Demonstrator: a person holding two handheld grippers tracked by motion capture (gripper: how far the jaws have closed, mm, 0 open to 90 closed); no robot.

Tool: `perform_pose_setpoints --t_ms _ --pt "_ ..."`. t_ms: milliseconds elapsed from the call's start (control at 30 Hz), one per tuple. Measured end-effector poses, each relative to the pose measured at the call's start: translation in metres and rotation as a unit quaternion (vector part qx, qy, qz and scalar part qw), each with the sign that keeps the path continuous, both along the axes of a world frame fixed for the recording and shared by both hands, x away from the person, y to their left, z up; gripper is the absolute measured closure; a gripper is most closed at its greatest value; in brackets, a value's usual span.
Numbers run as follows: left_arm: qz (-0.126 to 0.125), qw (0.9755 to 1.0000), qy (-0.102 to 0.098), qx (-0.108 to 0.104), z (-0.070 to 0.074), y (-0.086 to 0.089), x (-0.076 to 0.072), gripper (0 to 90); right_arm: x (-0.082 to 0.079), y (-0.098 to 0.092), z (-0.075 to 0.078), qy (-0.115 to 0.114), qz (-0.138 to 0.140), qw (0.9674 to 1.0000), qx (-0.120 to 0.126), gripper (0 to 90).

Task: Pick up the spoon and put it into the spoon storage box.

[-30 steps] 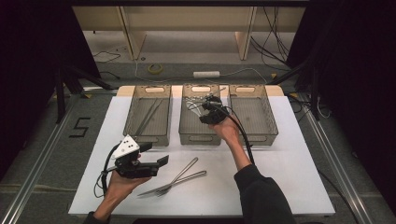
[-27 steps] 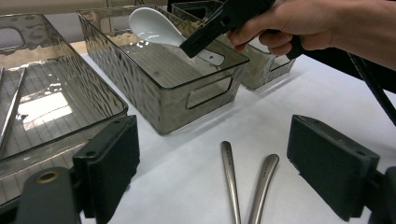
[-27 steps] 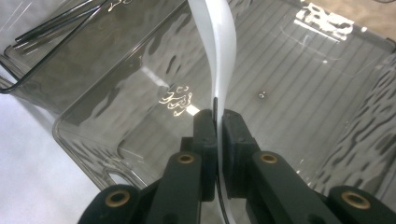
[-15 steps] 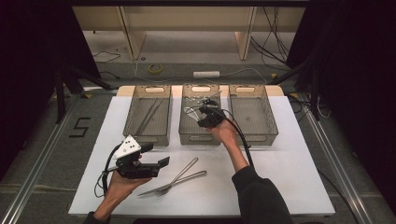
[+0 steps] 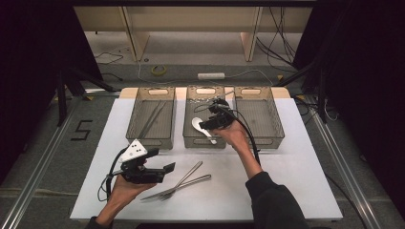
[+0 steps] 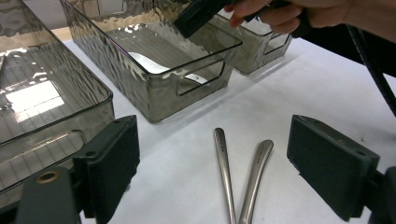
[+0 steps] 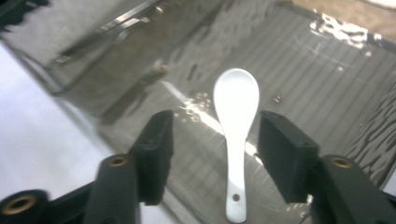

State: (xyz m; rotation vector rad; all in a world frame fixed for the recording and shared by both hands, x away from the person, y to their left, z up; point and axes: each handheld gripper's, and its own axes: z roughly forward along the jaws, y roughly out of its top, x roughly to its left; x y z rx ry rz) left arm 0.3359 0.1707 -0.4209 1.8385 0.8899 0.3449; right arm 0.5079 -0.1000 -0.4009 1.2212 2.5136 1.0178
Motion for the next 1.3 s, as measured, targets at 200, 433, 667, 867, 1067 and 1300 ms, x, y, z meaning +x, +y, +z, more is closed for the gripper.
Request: perform_pose_setpoints --t_ms 200,433,667,867,1067,1300 --pt "-0.005 0.9999 0.006 0.007 0.0 -0.003 0.0 16.4 -0.025 -0.016 0.015 -0.028 0.02 0.9986 0.04 37.7" --pt "-0.018 0.9993 0.022 0.023 0.001 -0.008 0.0 16.5 -0.058 -0.038 0.019 -0.056 0.034 0.9962 0.057 36.5" --pt "-0.029 0.9975 0.041 0.049 0.002 -0.015 0.001 16.5 -0.083 -0.059 0.017 -0.065 0.04 0.9945 0.072 32.8" --pt "-0.038 0.9958 0.053 0.064 0.003 -0.02 0.001 16.5 -0.101 -0.073 0.014 -0.082 0.04 0.9916 0.092 31.8" --pt "-0.049 0.9929 0.063 0.088 0.003 -0.026 0.001 16.5 -0.116 -0.088 0.01 -0.098 0.029 0.988 0.116 29.1" --pt "-0.051 0.9915 0.069 0.097 0.003 -0.03 0.002 16.5 -0.138 -0.111 0.002 -0.107 0.022 0.9841 0.14 28.2"
